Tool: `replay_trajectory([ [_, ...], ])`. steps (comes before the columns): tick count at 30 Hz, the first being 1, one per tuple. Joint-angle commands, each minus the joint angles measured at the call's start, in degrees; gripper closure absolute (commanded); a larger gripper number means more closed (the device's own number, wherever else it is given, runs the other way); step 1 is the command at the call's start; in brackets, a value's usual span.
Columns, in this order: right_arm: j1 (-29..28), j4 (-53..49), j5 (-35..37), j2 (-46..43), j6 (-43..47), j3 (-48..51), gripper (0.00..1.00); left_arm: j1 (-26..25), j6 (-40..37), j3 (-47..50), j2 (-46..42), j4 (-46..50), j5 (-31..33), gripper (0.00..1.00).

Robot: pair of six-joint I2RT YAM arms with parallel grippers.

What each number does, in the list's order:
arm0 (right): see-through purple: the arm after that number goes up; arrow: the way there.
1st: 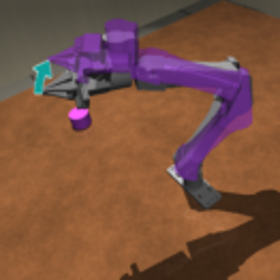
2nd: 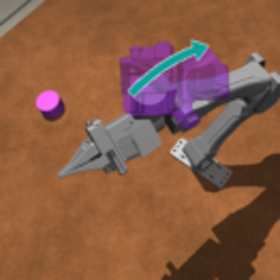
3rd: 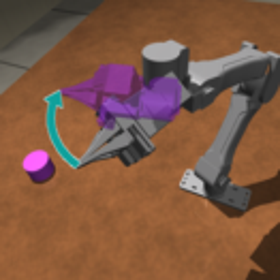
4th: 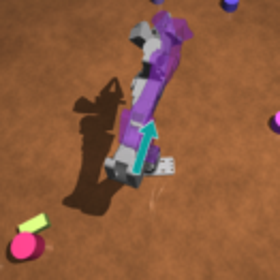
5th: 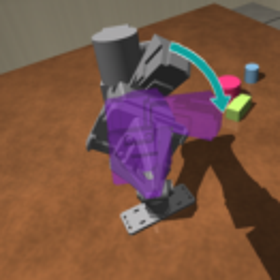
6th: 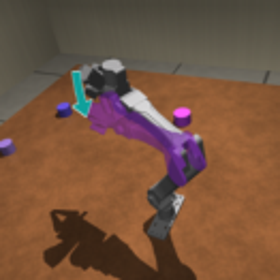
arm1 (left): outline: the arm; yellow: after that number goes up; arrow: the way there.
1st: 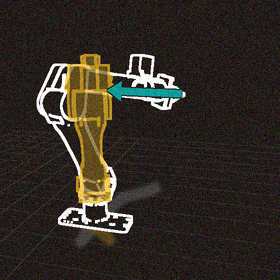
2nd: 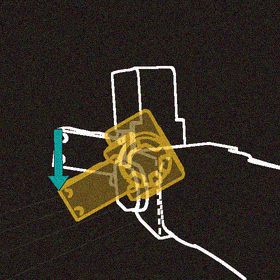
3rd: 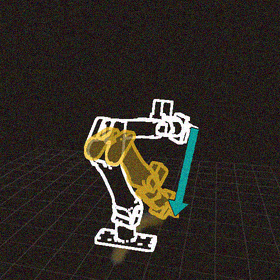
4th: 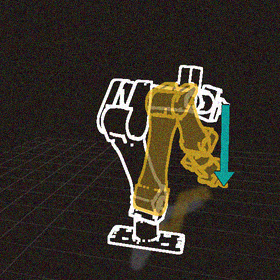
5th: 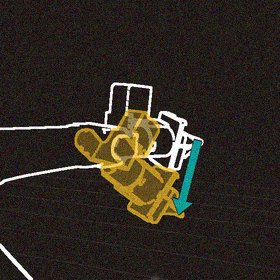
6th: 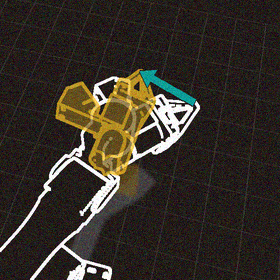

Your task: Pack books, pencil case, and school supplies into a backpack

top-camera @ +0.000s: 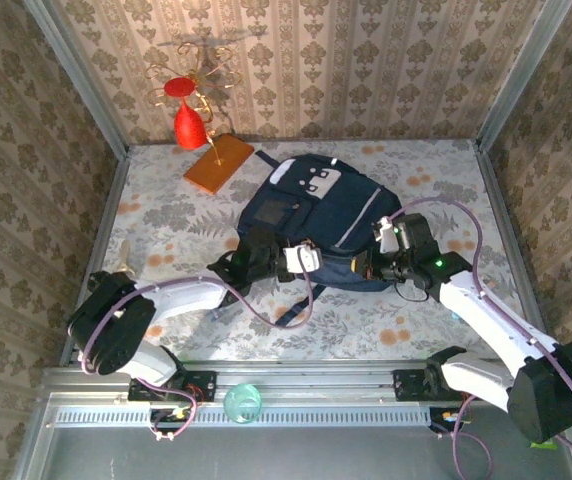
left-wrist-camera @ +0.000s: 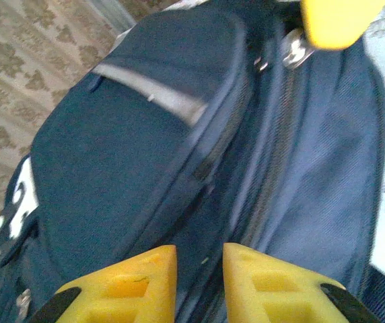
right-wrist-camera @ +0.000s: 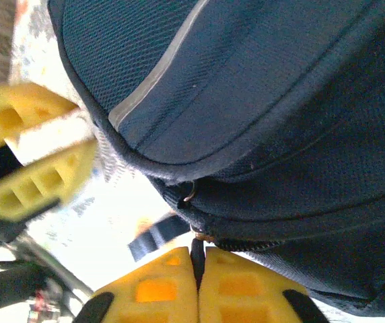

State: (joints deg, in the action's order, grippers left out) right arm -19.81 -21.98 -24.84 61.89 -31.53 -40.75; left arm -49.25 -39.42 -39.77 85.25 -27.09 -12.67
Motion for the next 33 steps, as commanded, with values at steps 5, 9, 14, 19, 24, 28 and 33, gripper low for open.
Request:
replay_trajectory([
  [5,1.3,7.3,-5.1,-4.5,-10.5,3.3,0.69,-0.8,-0.4,-2.2,2.3,0.2,-0.4,0.72],
  [9,2.0,-0.1,3.2,-10.0,-7.2,3.3,0.64,-0.8,-0.8,-2.1,2.0,0.6,0.3,0.69],
  [14,0.1,-6.7,14.2,-12.6,-1.6,2.8,0.61,-0.9,-1.5,-3.1,2.5,2.7,0.3,0.65],
  [19,-8.1,-7.8,24.6,-11.2,2.6,1.0,0.59,-1.1,-1.0,-3.4,2.6,2.7,0.5,0.64],
  [24,-14.5,-5.8,28.8,-7.6,0.7,0.7,0.59,-1.1,-0.7,-3.8,3.0,3.2,1.5,0.63],
  [28,-17.2,-2.8,31.4,-5.0,-2.0,1.4,0.63,-1.1,-0.5,-3.9,3.3,3.4,1.6,0.63],
  [33,-18.3,1.8,31.5,-1.2,-3.8,1.6,0.65,-1.1,-0.6,-4.1,3.5,3.6,1.6,0.63],
])
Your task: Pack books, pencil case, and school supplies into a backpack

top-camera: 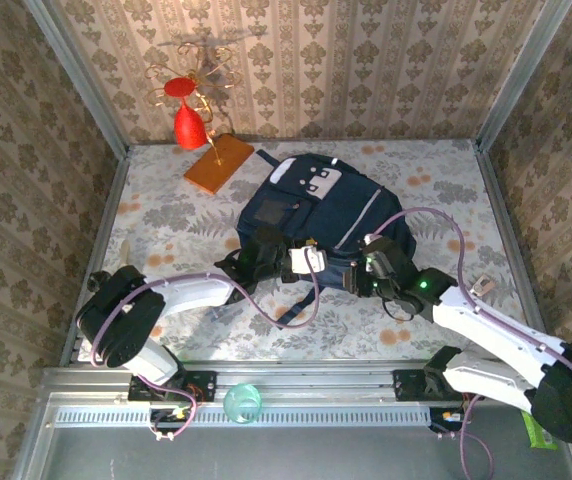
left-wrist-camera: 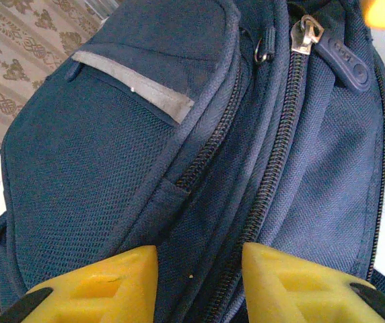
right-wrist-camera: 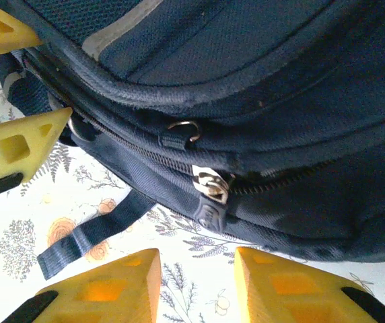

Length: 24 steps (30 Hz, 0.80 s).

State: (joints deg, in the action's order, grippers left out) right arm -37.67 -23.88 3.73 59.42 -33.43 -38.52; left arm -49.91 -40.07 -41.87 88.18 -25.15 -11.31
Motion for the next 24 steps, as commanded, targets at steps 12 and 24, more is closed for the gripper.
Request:
replay_trajectory([
  [12,-0.5,6.9,13.9,6.3,-4.9,-0.2,0.64,-0.4,-0.4,-1.5,-0.2,2.0,0.8,0.62],
  [24,-0.5,13.3,11.2,6.2,-6.8,4.4,0.69,-0.4,-0.5,-1.4,-0.5,2.0,1.0,0.62],
])
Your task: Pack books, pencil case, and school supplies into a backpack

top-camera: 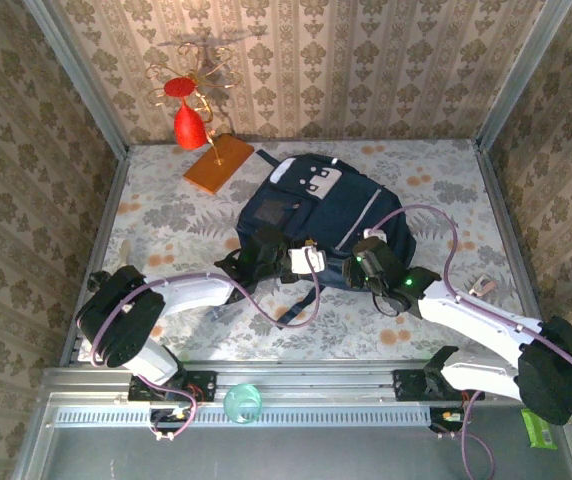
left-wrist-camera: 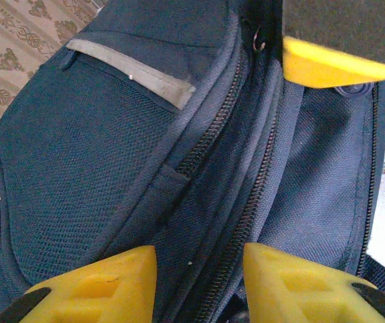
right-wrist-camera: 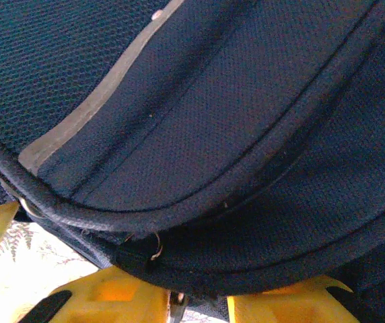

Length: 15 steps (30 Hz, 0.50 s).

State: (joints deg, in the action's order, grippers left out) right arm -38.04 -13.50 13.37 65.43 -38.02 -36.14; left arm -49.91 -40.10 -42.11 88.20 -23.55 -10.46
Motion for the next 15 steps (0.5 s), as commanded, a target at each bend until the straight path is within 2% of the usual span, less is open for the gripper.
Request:
replay_trajectory([
  [1,-0.1,3.8,1.3,-0.1,-2.8,2.9,0.69,-0.4,-0.6,-1.2,-0.6,0.4,0.1,0.62],
  [6,-0.3,6.7,-1.0,-0.1,-4.6,5.1,0.68,-0.4,-0.3,-1.3,-0.3,0.4,0.3,0.62],
  [15,-1.9,6.3,-1.0,-1.8,-6.6,6.5,0.68,-0.5,-0.2,-1.0,-0.3,0.3,0.8,0.62],
])
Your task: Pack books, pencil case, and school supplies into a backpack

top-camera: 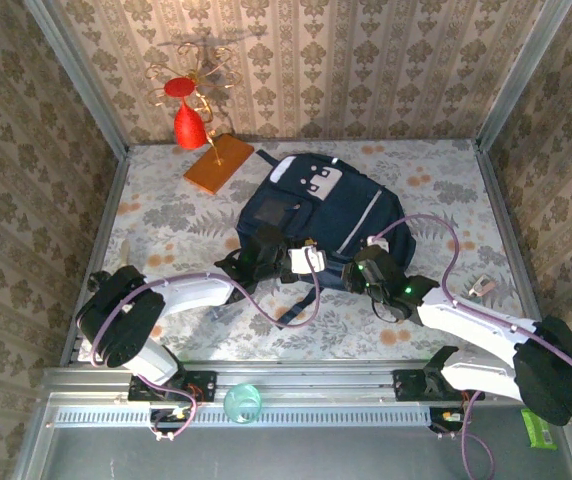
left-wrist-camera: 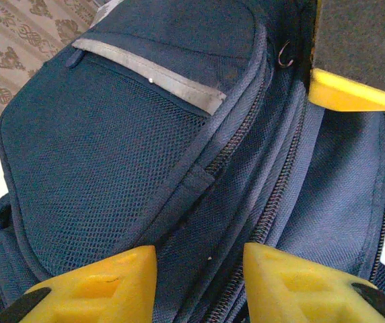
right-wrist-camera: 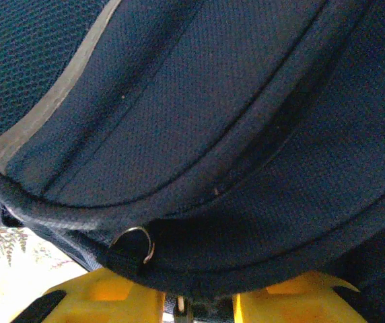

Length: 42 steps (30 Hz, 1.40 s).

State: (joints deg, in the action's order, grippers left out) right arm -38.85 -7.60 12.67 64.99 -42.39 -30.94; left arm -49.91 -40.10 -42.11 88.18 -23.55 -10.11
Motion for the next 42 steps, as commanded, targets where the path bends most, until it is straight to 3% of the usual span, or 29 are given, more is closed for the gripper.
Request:
replay_trajectory([
  [1,-1.2,0.4,-0.1,-1.9,-2.5,1.5,0.67,-0.4,-0.2,-1.1,-0.3,0.2,0.4,0.62],
  [12,-1.8,-0.2,0.8,-3.0,-3.0,2.6,0.74,-0.4,-0.3,-1.3,0.2,0.2,0.7,0.62],
  [22,-2.1,0.5,0.7,-2.4,-3.5,3.6,0.73,-0.4,0.0,-1.5,0.4,0.2,0.5,0.62],
  [31,-2.3,-2.4,1.2,-5.6,-1.8,2.4,0.99,-0.5,-1.0,-0.7,-0.7,0.5,-1.1,0.61],
  [36,-2.2,-4.0,-0.5,-7.7,0.6,0.8,1.0,-1.9,-4.6,-0.5,-1.3,1.8,-3.3,0.56],
  [42,-2.0,-4.4,-3.7,-8.6,2.2,-0.7,1.0,-3.9,-7.4,-3.1,1.1,2.7,1.0,0.52],
])
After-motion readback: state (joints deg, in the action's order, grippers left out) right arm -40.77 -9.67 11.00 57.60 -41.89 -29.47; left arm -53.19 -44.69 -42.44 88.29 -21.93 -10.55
